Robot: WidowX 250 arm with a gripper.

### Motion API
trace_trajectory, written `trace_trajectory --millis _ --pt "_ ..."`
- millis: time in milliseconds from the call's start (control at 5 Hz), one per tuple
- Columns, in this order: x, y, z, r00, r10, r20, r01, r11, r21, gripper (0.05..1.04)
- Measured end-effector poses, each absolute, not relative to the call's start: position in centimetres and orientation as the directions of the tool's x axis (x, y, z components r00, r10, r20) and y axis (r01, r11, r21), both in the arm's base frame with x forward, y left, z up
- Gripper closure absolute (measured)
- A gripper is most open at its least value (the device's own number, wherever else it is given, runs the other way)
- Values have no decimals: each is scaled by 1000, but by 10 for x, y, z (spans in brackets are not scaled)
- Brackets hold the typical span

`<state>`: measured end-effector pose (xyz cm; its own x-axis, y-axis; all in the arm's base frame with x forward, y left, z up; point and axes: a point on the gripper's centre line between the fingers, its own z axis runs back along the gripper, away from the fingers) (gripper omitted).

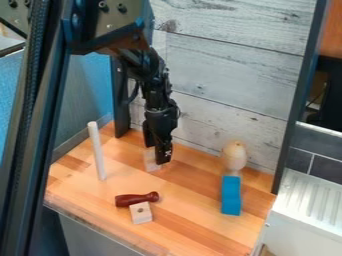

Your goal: Put the white cube on top of the cylinder

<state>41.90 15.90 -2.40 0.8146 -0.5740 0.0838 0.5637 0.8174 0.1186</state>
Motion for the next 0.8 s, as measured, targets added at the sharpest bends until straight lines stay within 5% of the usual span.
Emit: trace_trajectory --millis 200,400,800 --pt "418 161 -26 816 -576 50 570 816 98 137" --pt "413 164 -30 843 -536 -28 537 843 39 431" --pt "405 162 -30 843 -538 -5 538 843 -7 521"
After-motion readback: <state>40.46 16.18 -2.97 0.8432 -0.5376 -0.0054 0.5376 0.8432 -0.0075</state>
